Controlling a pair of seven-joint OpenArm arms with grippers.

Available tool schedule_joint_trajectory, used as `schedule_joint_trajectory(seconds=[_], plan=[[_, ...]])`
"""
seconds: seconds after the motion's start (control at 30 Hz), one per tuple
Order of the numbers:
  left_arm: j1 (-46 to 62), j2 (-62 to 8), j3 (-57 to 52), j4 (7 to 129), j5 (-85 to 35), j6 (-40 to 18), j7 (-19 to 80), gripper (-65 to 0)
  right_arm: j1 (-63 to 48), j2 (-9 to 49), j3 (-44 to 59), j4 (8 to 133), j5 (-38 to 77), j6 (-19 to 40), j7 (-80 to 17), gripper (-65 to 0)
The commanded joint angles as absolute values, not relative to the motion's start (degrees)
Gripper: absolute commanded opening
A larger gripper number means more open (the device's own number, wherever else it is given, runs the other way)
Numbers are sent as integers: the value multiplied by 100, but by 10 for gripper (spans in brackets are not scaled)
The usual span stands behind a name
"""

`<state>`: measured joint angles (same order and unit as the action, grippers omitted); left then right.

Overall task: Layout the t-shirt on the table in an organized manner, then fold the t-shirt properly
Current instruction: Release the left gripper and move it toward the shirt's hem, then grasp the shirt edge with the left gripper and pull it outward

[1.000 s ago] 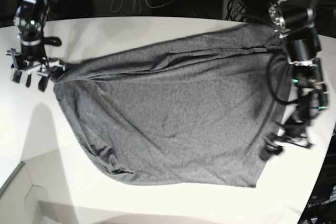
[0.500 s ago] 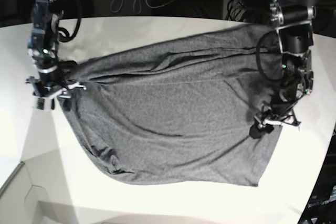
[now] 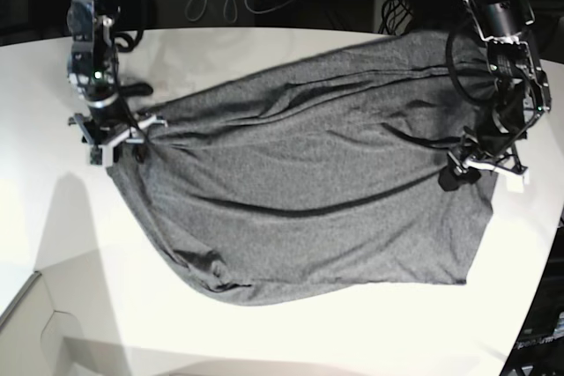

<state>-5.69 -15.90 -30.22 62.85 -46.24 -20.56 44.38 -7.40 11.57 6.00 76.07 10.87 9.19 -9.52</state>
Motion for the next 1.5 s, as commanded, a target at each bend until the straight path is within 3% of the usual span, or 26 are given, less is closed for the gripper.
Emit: schedule_joint_trajectory(seconds=[0.0,0.3,0.5,0.67,0.8,0.93,1.07,1.3,1.47], plan=[[-637,-1675,-3046,6448,-4681,-2070,4356,-219,-866,1218,629,7653,1086,927,-1059,-339],[-1059,-1675,-3055,6440,-4637,-2070,4286,-219,-1165,1490,1007,8752,1095,927,-1051,-340],[-1138,-1701,-3055,5736,-4629,-2070,4286,-219,-497,1490,1095,9156,1095,936,-1095,-339],[-945,-1727,-3055,5666,-4673,-2070,4338,-219,549,1516,488,8426,1095,936,-1095,-334],[-699,-1701,-3037,5877,-4681,-2070,4365,-219,1323,1499,-145,7486,1095,936,-1095,-278],[-251,-1684,-3046,6343,-4681,-2070,4365,-219,1701,1341,-778,6738,1095,936,-1059,-269],[127,-1675,-3046,7055,-4840,-2070,4365,-219,1692,1138,-936,6299,1095,936,-1051,-269],[585,-1710,-3055,7925,-6114,-2070,4347,-219,1095,1068,-936,6325,1086,936,-1051,-270],[-13,-1754,-3582,7442,-6141,-2000,4286,-217,593,1270,-892,6826,1095,936,-1042,-270]])
